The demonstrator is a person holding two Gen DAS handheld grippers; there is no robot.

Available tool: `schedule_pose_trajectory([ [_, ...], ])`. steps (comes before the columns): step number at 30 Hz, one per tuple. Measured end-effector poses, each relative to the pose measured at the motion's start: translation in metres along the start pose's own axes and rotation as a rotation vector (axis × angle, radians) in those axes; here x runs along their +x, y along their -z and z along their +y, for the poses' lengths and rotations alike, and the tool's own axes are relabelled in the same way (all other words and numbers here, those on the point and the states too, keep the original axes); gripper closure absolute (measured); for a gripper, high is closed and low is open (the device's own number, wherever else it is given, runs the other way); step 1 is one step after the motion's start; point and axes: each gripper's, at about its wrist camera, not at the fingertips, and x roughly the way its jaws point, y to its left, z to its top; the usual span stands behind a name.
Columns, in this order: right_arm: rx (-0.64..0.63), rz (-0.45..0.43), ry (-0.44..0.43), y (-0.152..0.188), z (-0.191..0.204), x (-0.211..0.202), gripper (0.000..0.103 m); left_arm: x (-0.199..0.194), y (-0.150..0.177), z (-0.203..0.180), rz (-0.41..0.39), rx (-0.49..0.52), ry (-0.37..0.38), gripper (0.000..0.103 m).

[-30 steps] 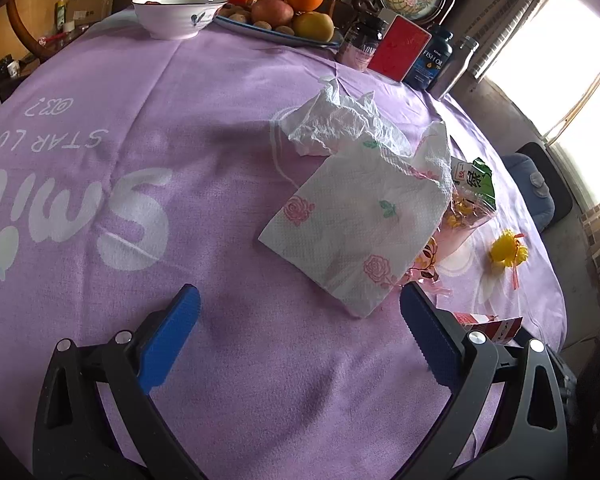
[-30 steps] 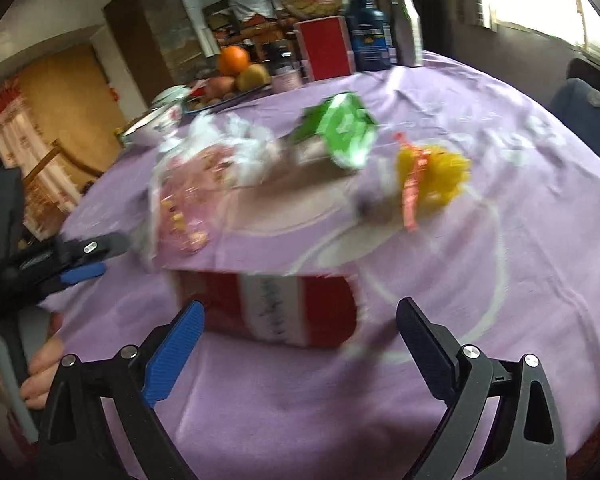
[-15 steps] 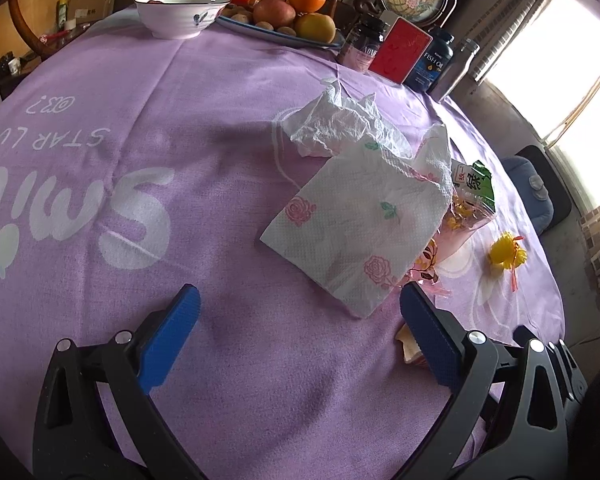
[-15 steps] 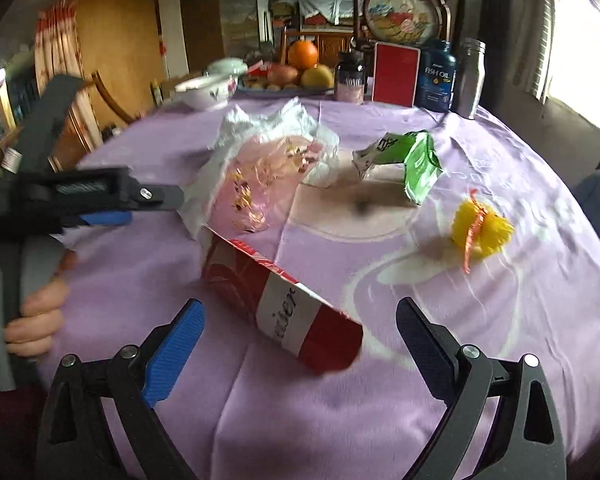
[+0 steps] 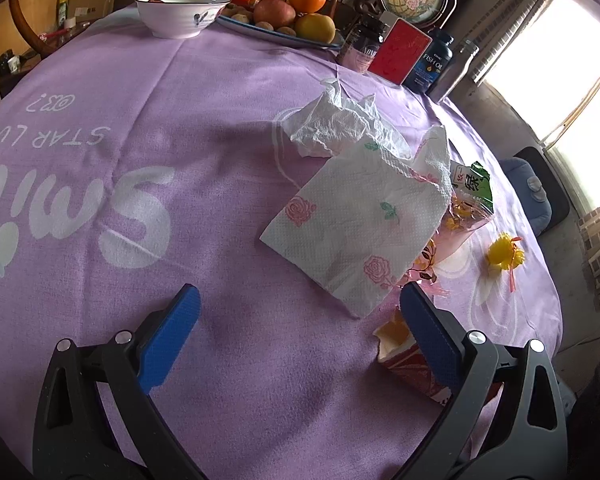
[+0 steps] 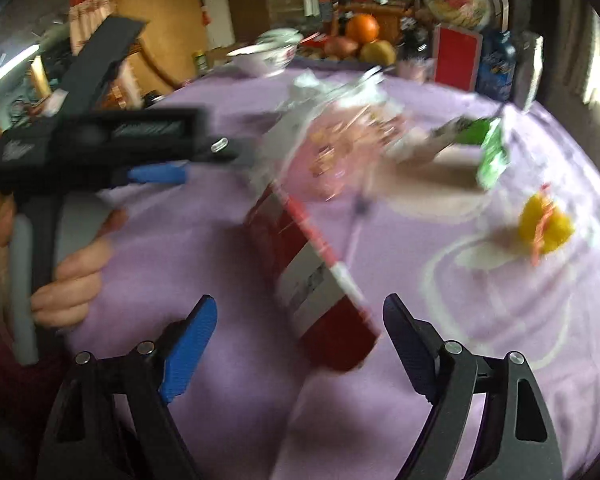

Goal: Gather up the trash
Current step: 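Grasp the red-and-white Budweiser carton with the right tool and lift it, then grasp the white floral tissue with the left tool while the right tool holds the carton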

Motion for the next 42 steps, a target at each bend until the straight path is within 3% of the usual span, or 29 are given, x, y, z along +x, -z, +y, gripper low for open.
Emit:
schedule_pose_trajectory([
  [6, 0.043, 0.036, 0.029, -0.008, -0.007, 0.020, 0.026, 0.000, 0.000, 0.000, 0.000, 0.001, -0.001, 0.007],
  [8, 0.002, 0.030, 0.065, -0.006, 0.001, 0.021, 0.035, 0.000, 0.000, 0.000, 0.000, 0.001, -0.001, 0.007],
  [9, -0.012, 0.020, 0.069, -0.005, 0.006, 0.020, 0.056, 0.000, 0.000, 0.000, 0.000, 0.001, -0.002, 0.007],
  [11, -0.011, 0.008, 0.079, -0.006, 0.008, 0.015, 0.061, 0.000, 0.000, 0.000, 0.001, 0.003, -0.003, 0.007],
  [19, 0.118, -0.111, 0.169, 0.004, -0.026, -0.026, 0.061, 0.000, 0.001, -0.006, 0.000, 0.035, -0.006, 0.007],
  [29, 0.253, -0.139, 0.178, 0.030, -0.073, -0.046, 0.060, 0.005, -0.003, -0.051, 0.028, 0.244, -0.099, 0.007],
  [34, 0.288, -0.145, 0.169, 0.036, -0.082, -0.050, 0.060, 0.005, -0.012, -0.085, -0.022, 0.383, -0.113, 0.007],
  [36, 0.292, -0.145, 0.168, 0.038, -0.084, -0.052, 0.060, 0.013, -0.022, -0.086, 0.002, 0.378, -0.121, 0.007],
  [40, 0.302, -0.150, 0.164, 0.040, -0.087, -0.053, 0.060, 0.017, -0.051, -0.071, 0.031, 0.268, -0.051, 0.007],
  [42, 0.316, -0.149, 0.154, 0.041, -0.090, -0.052, 0.060, 0.023, -0.064, -0.070, 0.043, 0.254, -0.051, 0.007],
])
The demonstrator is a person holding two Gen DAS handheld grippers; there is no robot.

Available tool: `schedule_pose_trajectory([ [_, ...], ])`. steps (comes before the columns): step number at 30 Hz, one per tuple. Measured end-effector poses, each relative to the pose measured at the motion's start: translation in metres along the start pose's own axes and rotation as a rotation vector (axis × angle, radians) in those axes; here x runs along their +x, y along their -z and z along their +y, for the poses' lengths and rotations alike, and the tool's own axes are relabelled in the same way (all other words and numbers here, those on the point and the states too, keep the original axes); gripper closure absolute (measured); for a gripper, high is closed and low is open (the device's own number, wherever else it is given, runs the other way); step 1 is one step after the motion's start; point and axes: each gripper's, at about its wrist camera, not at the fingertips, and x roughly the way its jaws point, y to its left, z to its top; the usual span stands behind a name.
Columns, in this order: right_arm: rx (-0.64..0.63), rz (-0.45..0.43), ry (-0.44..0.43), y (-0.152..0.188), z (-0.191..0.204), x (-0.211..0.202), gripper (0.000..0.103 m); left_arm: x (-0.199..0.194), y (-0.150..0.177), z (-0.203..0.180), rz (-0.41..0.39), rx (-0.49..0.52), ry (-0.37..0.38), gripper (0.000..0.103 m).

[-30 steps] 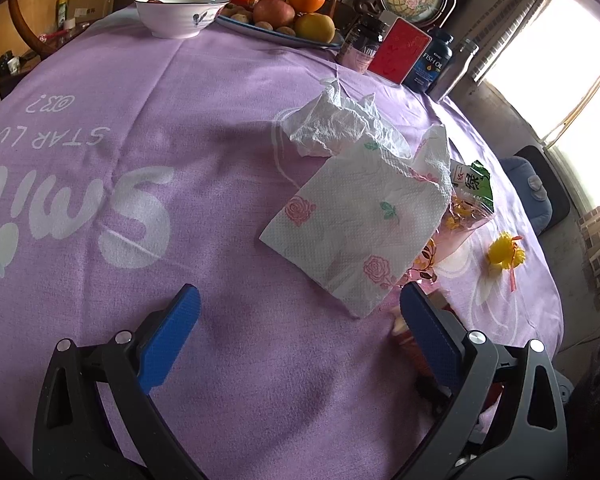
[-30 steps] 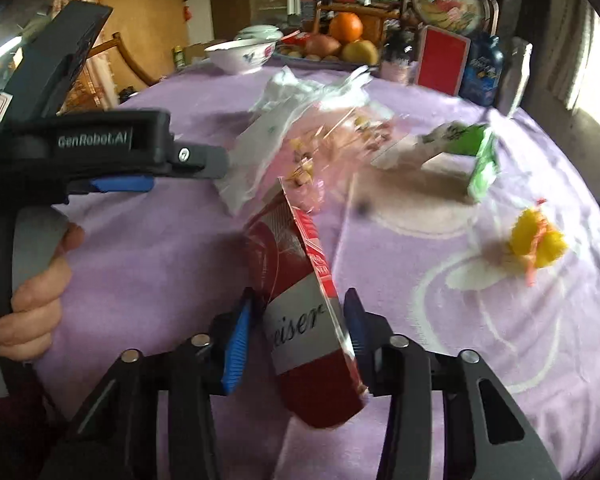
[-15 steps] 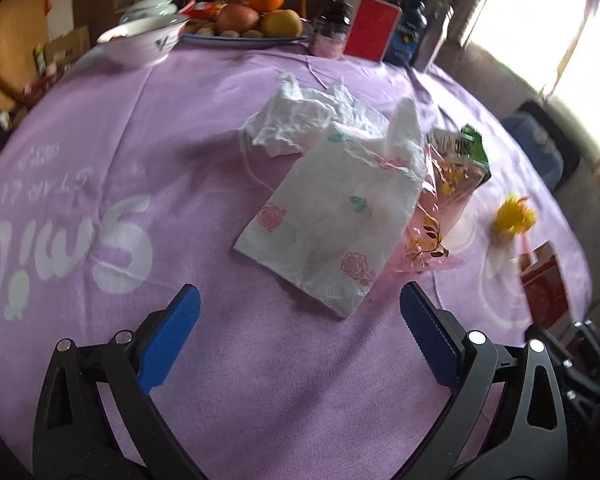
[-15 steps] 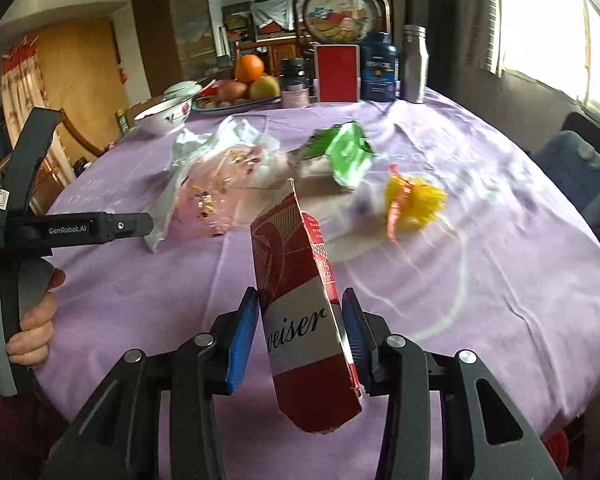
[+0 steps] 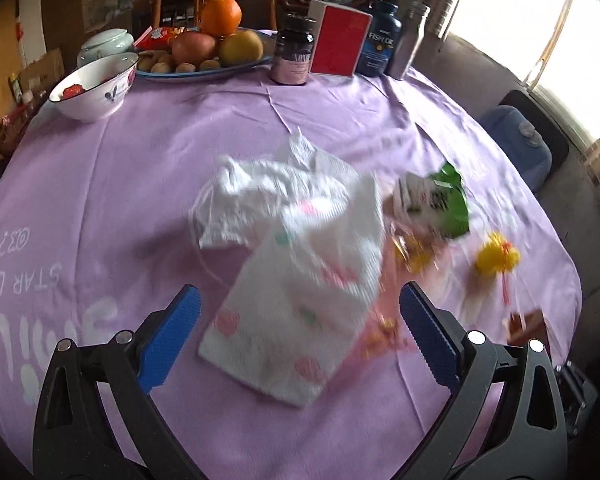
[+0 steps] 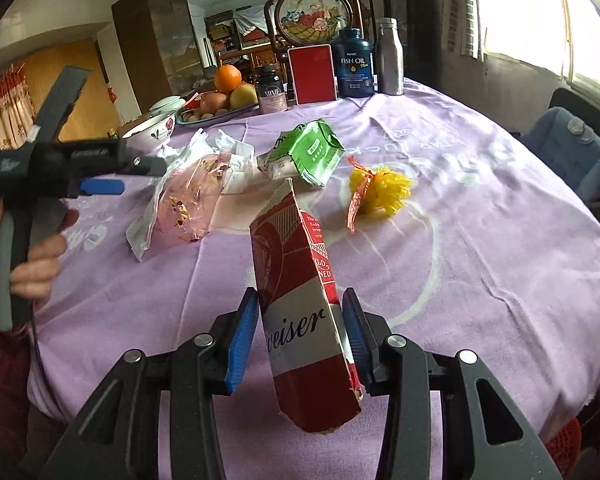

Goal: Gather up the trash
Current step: 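Grasp the white floral tissue with the left tool while the right tool holds the carton, then carry the carton and tissue to the red wastebasket and open both tools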

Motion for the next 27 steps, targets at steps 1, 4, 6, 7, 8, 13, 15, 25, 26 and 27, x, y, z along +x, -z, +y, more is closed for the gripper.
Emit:
schedule_pose_trajectory([
  [1, 0.001, 0.002, -0.001, 0.000, 0.000, 0.001, 0.060, 0.003, -0.004, 0.001, 0.009, -0.010, 0.009, 0.008],
  [4, -0.001, 0.002, 0.003, 0.000, 0.000, 0.000, 0.060, 0.003, -0.008, -0.009, 0.012, 0.017, 0.084, 0.008],
  [6, 0.006, -0.001, -0.002, -0.001, 0.000, 0.000, 0.060, 0.004, -0.009, -0.016, -0.007, 0.048, 0.071, 0.009],
  [7, 0.008, -0.002, -0.004, -0.001, 0.000, 0.000, 0.060, 0.006, -0.010, -0.016, -0.011, 0.058, 0.070, 0.011],
  [8, 0.008, -0.003, -0.005, -0.001, 0.000, 0.000, 0.060, 0.011, -0.010, -0.013, -0.005, 0.051, 0.081, 0.020],
  [13, 0.007, -0.006, -0.005, -0.001, 0.001, -0.002, 0.060, 0.028, -0.006, 0.019, 0.084, -0.035, 0.195, 0.073],
  [15, 0.011, -0.008, -0.007, -0.001, 0.000, -0.002, 0.060, 0.020, -0.003, 0.025, 0.063, -0.026, 0.176, 0.080],
  [25, 0.040, -0.035, -0.021, -0.004, -0.002, -0.006, 0.060, -0.022, 0.014, 0.056, -0.077, -0.063, 0.100, 0.090],
  [26, 0.039, -0.041, -0.020, -0.005, -0.001, -0.008, 0.060, -0.031, 0.018, 0.049, -0.108, -0.040, 0.088, 0.090],
  [27, 0.038, -0.046, -0.019, -0.005, -0.001, -0.010, 0.060, -0.040, 0.022, 0.042, -0.132, -0.022, 0.094, 0.090],
])
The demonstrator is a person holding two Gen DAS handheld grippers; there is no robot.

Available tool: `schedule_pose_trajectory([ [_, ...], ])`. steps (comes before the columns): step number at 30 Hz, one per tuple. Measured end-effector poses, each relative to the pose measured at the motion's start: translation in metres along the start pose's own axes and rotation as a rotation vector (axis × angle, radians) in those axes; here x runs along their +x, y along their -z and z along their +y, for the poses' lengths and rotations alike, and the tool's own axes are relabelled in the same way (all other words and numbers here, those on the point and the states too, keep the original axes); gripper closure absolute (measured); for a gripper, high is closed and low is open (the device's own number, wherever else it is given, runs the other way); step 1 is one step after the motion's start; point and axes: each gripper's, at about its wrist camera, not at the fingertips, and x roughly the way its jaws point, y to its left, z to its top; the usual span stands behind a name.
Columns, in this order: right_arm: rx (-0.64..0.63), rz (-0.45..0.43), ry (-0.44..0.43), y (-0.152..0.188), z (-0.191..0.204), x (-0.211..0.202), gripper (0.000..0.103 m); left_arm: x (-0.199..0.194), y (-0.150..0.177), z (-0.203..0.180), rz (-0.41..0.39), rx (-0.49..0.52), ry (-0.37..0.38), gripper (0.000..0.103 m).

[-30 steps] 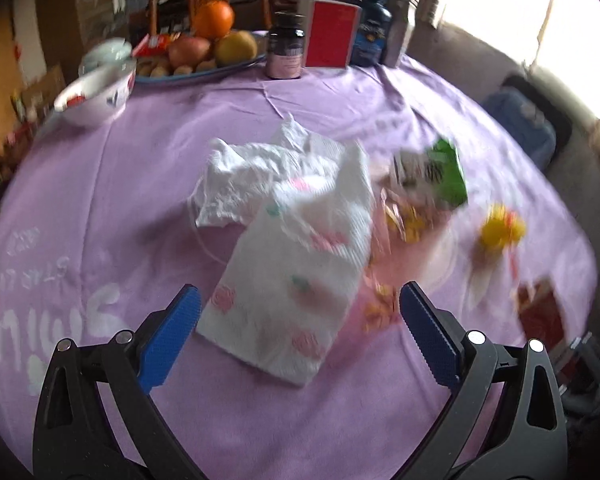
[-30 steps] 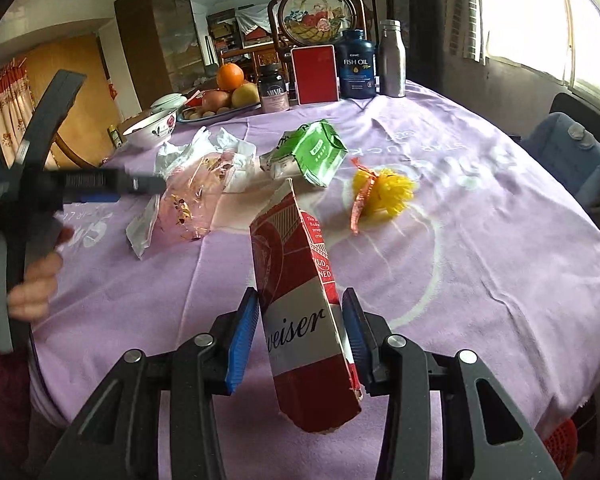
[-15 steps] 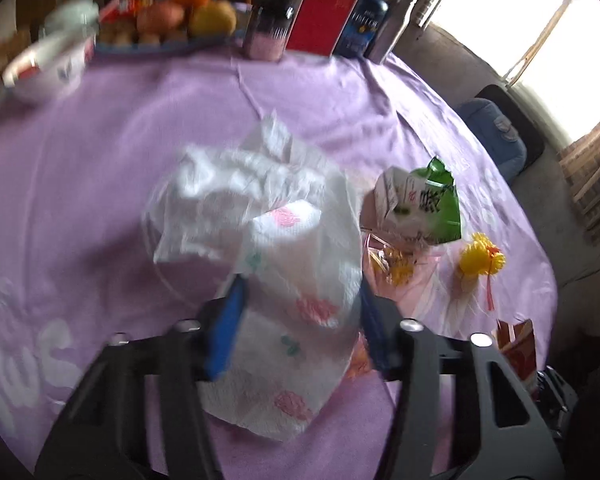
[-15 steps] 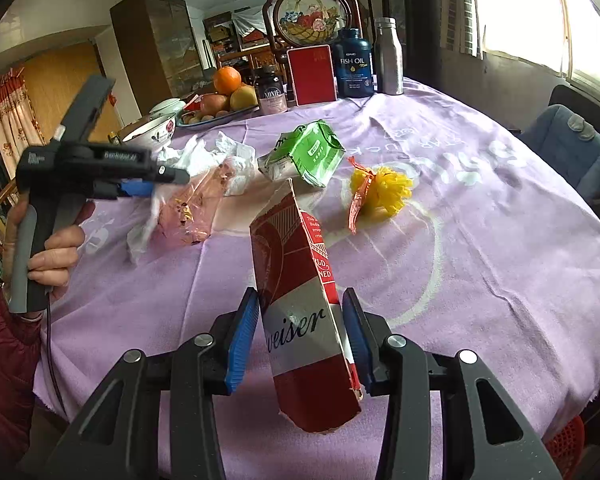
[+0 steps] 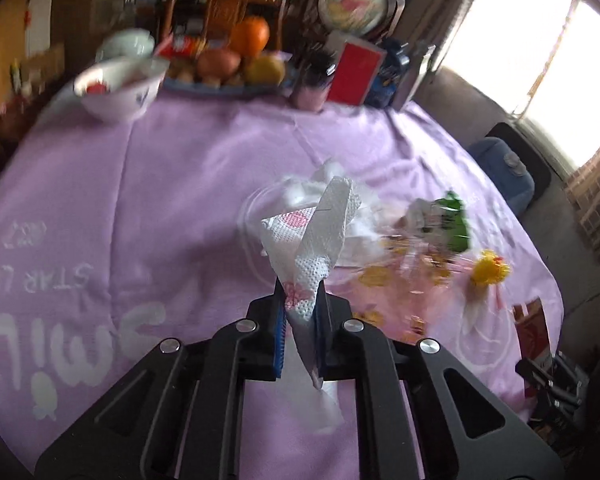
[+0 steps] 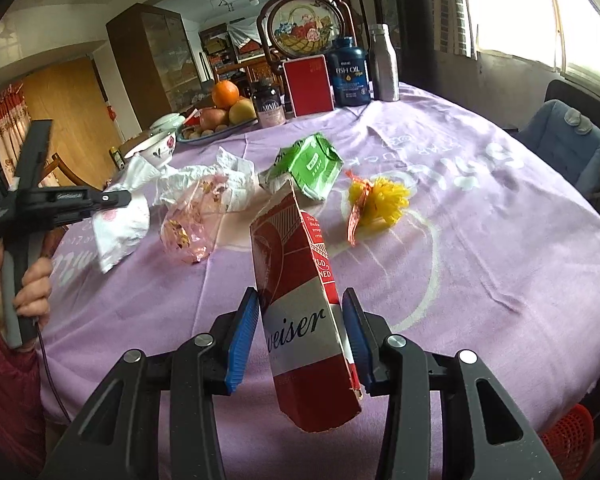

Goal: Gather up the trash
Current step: 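Carry the carton and tissue to the red wastebasket and open both tools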

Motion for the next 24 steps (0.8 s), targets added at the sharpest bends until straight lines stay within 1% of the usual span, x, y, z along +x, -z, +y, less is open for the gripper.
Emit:
schedule_pose_trajectory([
  [5, 0.008, -0.039, 0.009, -0.002, -0.002, -0.016, 0.060, -0.023, 0.012, -0.030, -0.048, 0.043, 0.025, 0.090],
  [11, 0.044, -0.090, 0.024, 0.002, -0.015, -0.040, 0.060, -0.041, 0.023, -0.070, -0.075, 0.102, 0.064, 0.090],
  [18, 0.095, -0.139, 0.064, 0.017, -0.040, -0.071, 0.060, -0.046, 0.040, -0.119, -0.068, 0.187, 0.108, 0.090],
  [22, 0.138, -0.163, 0.114, 0.033, -0.061, -0.094, 0.060, -0.043, 0.050, -0.150, -0.054, 0.238, 0.150, 0.090],
  [24, 0.185, -0.179, 0.160, 0.048, -0.084, -0.111, 0.060, -0.040, 0.056, -0.169, -0.042, 0.270, 0.176, 0.090],
])
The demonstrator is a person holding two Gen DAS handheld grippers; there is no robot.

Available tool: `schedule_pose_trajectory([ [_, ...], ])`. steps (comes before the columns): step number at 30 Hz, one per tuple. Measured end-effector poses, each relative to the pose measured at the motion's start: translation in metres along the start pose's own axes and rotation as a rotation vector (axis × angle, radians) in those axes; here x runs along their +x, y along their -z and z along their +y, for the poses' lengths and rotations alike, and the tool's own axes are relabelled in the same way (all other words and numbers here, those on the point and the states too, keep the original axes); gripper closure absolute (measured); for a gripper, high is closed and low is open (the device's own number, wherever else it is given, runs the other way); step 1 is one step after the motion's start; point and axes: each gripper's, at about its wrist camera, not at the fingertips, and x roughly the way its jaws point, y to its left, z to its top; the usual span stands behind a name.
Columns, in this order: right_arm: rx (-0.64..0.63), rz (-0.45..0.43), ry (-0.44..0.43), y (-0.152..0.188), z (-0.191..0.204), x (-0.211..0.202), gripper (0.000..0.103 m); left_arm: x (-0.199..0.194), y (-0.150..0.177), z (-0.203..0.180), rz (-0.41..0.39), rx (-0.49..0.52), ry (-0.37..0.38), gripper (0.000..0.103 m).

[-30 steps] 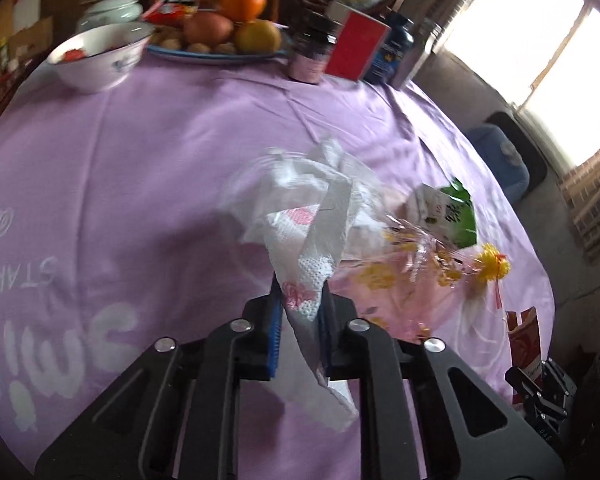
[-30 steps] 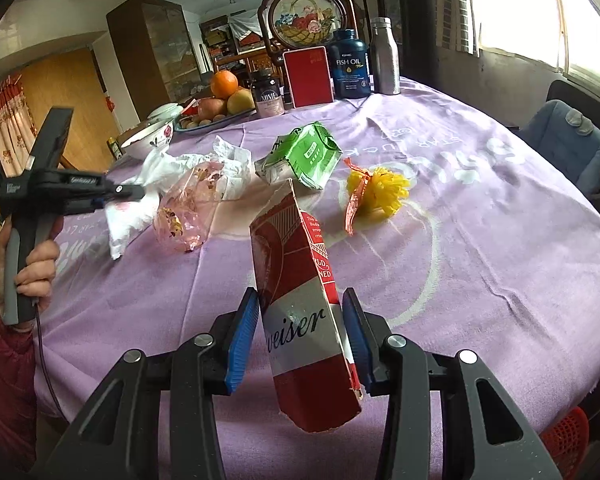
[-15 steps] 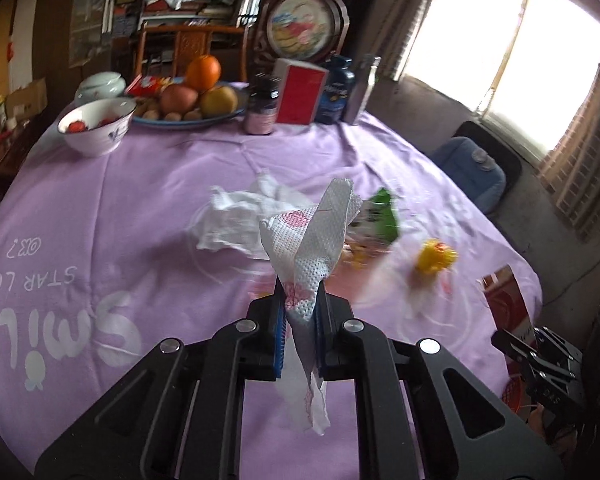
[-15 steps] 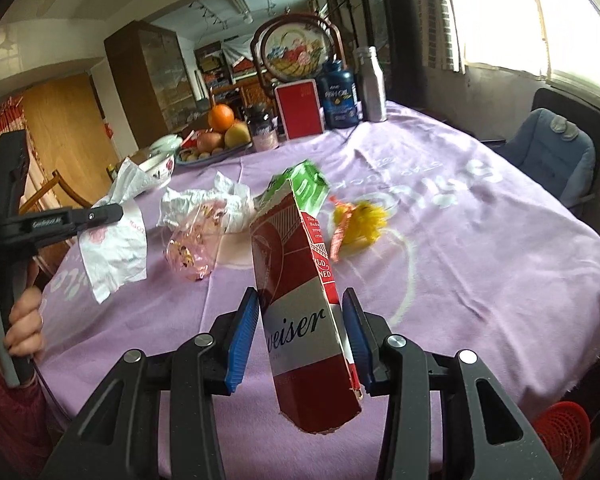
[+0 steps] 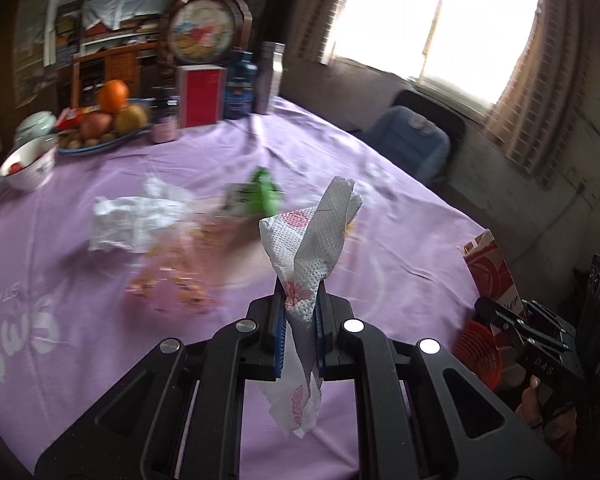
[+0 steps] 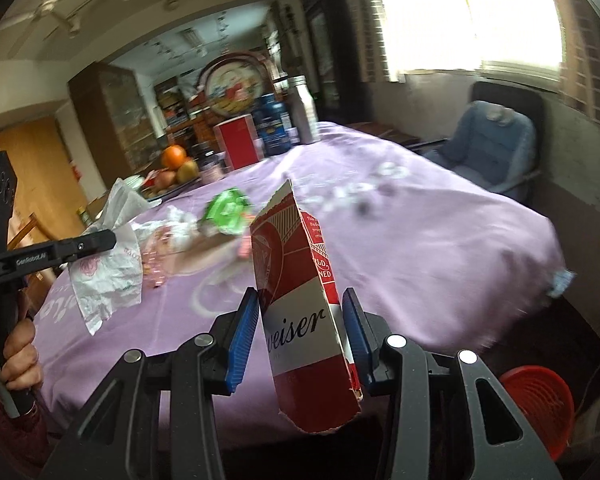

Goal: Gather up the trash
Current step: 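Carry the carton and tissue to the red wastebasket and open both tools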

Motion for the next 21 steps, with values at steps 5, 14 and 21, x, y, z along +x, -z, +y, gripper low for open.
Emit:
schedule_pose_trajectory([
  [5, 0.088, -0.015, 0.100, 0.017, -0.052, -0.025, 0.060, 0.019, 0.001, -0.049, 0.029, 0.077, 0.074, 0.090],
  [14, 0.241, -0.002, 0.327, 0.066, -0.150, -0.066, 0.060, 0.070, 0.008, -0.150, 0.126, 0.222, 0.242, 0.090],
  [21, 0.359, 0.105, 0.403, 0.112, -0.211, -0.044, 0.060, 0.111, 0.025, -0.223, 0.215, 0.332, 0.319, 0.090],
])
